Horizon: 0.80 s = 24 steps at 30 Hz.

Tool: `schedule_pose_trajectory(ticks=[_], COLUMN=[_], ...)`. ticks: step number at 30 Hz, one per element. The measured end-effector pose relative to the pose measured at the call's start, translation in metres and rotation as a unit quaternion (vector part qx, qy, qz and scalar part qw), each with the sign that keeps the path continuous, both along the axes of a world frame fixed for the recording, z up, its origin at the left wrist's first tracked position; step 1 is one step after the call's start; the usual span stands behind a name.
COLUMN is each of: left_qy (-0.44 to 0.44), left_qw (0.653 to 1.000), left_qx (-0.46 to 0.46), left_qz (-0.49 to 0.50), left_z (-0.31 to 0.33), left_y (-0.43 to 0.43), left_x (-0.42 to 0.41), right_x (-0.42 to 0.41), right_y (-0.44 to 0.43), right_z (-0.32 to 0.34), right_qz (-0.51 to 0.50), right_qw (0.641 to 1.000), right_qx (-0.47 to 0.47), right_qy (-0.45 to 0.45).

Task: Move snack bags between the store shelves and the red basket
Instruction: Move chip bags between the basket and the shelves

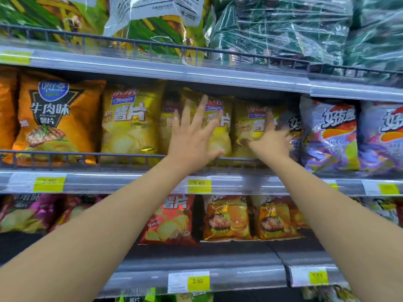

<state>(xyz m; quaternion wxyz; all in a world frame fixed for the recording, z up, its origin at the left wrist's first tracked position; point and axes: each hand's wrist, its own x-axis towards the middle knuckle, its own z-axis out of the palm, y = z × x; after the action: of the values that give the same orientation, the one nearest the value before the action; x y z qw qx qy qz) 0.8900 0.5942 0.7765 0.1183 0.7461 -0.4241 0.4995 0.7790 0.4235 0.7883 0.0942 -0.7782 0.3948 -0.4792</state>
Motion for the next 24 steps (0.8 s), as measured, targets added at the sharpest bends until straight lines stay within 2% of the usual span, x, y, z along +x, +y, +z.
schedule_pose_trajectory(ticks=[3,7,11,14,16,18,21,24], left_qy=[0.086,0.175,0.187,0.14,0.069,0.013,-0.033,-0.05], left_qw=[0.995,0.98,0.976,0.985,0.994,0.994,0.985,0.971], left_qx=[0.041,0.078,0.098,0.078,0.031,-0.038,-0.137,-0.226], left_qz=[-0.02,-0.047,-0.048,-0.061,-0.079,-0.1,-0.098,-0.064], left_z=[0.005,0.01,0.014,0.01,0.003,-0.003,-0.008,-0.008], left_y=[-0.016,-0.02,-0.018,-0.01,0.0,0.015,0.048,0.096], left_x=[0.009,0.022,0.023,0.018,0.017,0.021,0.04,0.069], right_x=[-0.003,-0.005,-0.003,-0.006,-0.004,0.003,0.024,0.061], right_y=[-0.018,-0.029,-0.027,-0.011,0.008,0.033,0.081,0.138], right_z=[0.002,0.002,0.004,0.008,0.007,0.006,0.006,0.005], right_qz=[0.085,0.123,0.097,0.044,0.014,0.0,0.023,0.068], right_qw=[0.996,0.991,0.991,0.995,1.0,0.993,0.952,0.93], right_qx=[0.024,0.033,0.054,0.059,0.017,-0.08,-0.236,-0.308], right_qy=[0.031,0.045,0.068,0.068,0.002,-0.088,-0.195,-0.19])
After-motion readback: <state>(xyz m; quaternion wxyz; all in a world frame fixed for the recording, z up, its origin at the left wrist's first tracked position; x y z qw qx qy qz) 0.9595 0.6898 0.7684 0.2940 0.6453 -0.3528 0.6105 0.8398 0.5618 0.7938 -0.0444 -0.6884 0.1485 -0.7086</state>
